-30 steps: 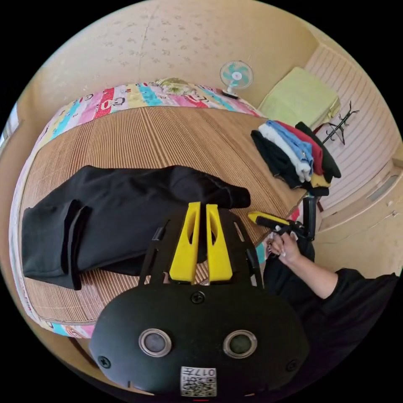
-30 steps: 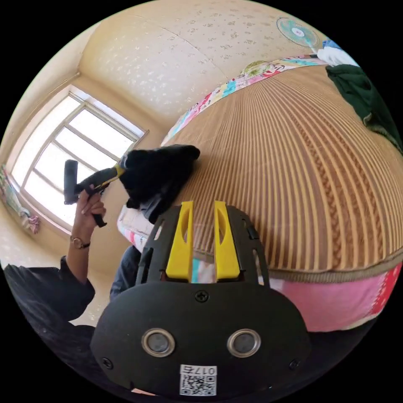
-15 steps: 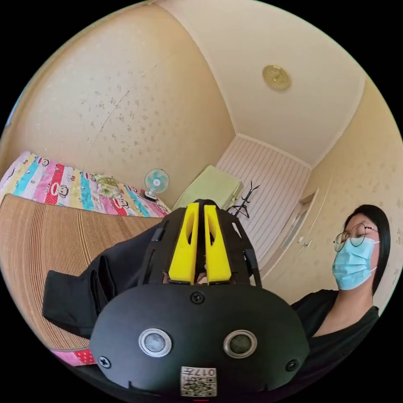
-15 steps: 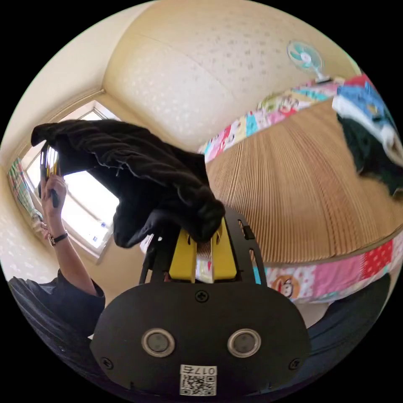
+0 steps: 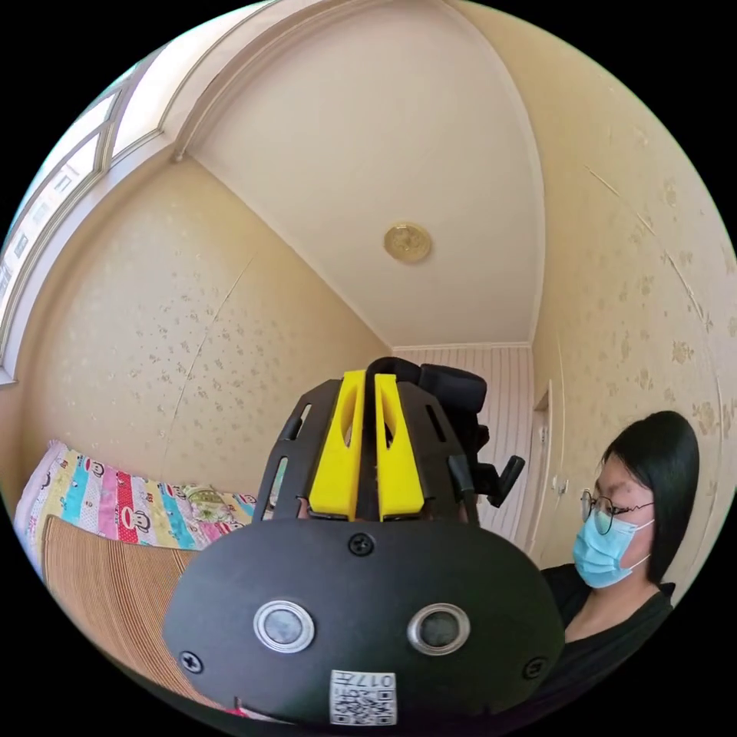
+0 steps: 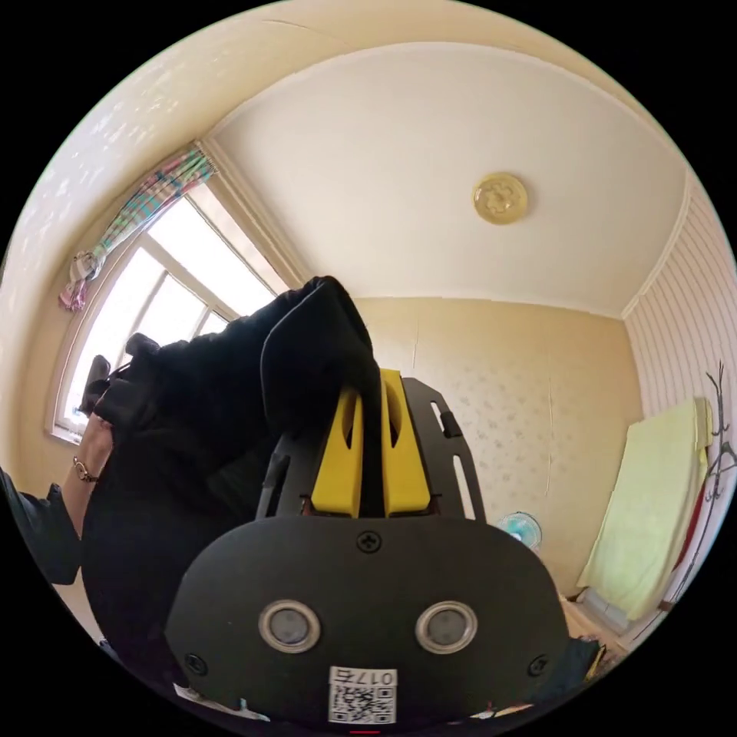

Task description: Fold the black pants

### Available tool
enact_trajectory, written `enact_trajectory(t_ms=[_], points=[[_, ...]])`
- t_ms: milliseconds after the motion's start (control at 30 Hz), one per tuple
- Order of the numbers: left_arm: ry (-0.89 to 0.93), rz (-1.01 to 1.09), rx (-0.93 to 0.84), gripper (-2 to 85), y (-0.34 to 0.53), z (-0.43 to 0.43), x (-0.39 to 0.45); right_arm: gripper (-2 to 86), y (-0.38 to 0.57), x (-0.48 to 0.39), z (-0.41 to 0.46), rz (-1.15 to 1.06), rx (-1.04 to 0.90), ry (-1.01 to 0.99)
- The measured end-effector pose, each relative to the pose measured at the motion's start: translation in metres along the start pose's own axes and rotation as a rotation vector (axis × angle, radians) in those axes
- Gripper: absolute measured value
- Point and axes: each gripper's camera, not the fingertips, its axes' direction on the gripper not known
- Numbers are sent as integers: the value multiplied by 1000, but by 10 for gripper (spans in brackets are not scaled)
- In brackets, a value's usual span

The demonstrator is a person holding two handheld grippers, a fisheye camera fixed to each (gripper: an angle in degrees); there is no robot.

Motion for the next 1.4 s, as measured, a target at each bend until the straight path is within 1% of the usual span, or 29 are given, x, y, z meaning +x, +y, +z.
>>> enact_trajectory(t_ms=[100, 167, 267, 333, 400, 433, 467, 500, 533, 600, 633, 667, 700, 767, 800, 833, 867, 900, 933, 967, 1000, 1033, 1067, 1133, 1167, 1233, 1300, 1333, 1400], points=[[12, 11, 53, 1, -23, 8, 7, 49, -37, -11, 2, -48, 31, 20], [21, -5, 41, 2, -35, 19, 6, 50, -51, -15, 7, -68, 33, 38], [-49, -46, -34, 4, -39, 45, -11, 49, -55, -15, 37, -96, -69, 72], [-137, -43, -78, 5, -29, 71, -40, 49, -41, -6, 69, -90, -149, 54], [-194, -48, -121, 6, -24, 103, -74, 50, -11, 17, 141, -42, -271, 44], [-282, 12, -184, 8, -31, 145, -102, 51, -4, 24, 170, -27, -303, 62], [-352, 30, -228, 10, -38, 173, -121, 54, 8, 40, 245, -4, -392, 116], [-460, -17, -304, 16, -52, 229, -171, 60, 20, 61, 330, 30, -514, 189], [-512, -111, -376, 24, -64, 280, -227, 63, 27, 73, 371, 52, -570, 223], [-572, -207, -488, 43, -68, 334, -301, 100, 79, 120, 487, 165, -774, 292], [-642, -277, -518, 61, -57, 347, -336, 108, 97, 132, 502, 244, -820, 325], [-663, -302, -511, 70, -50, 349, -348, 120, 132, 146, 516, 379, -840, 280], [-657, -333, -466, 82, -27, 348, -368, 129, 169, 146, 518, 438, -795, 121], [-564, -354, -472, 89, 24, 346, -398, 121, 234, 132, 514, 410, -790, -77], [-524, -371, -577, 93, 67, 347, -421, 121, 287, 119, 507, 371, -842, -121], [-528, -402, -733, 98, 120, 346, -444, 121, 315, 111, 501, 345, -872, -135], [-539, -413, -812, 100, 150, 343, -454, 123, 374, 93, 486, 286, -941, -160], [-558, -414, -954, 102, 212, 330, -469, 125, 436, 77, 467, 237, -1031, -184], [-577, -402, -1091, 103, 277, 313, -478, 125, 467, 69, 456, 221, -1079, -190], [-585, -397, -1159, 103, 308, 304, -480, 127, 528, 55, 431, 202, -1181, -199], [-602, -398, -1292, 106, 370, 282, -480, 128, 583, 45, 403, 202, -1277, -199], [-605, -407, -1386, 109, 424, 258, -475, 128, 608, 42, 388, 214, -1322, -192], [-603, -413, -1415, 110, 448, 246, -470, 128, 649, 40, 357, 256, -1384, -171], [-657, -407, -1424, 114, 505, 203, -445, 128, 690, 42, 309, 339, -1422, -137], [-683, -401, -1402, 115, 512, 194, -438, 127, 706, 46, 279, 405, -1417, -100], [-798, -423, -1239, 118, 522, 157, -412, 126, 721, 53, 240, 542, -1403, -68], [-880, -436, -1111, 124, 519, 136, -396, 124, 733, 58, 200, 751, -1346, -117], [-969, -440, -1067, 130, 519, 127, -391, 124, 735, 58, 193, 787, -1333, -121], [-1024, -479, -1051, 133, 522, 118, -394, 124, 742, 57, 176, 869, -1315, -98]])
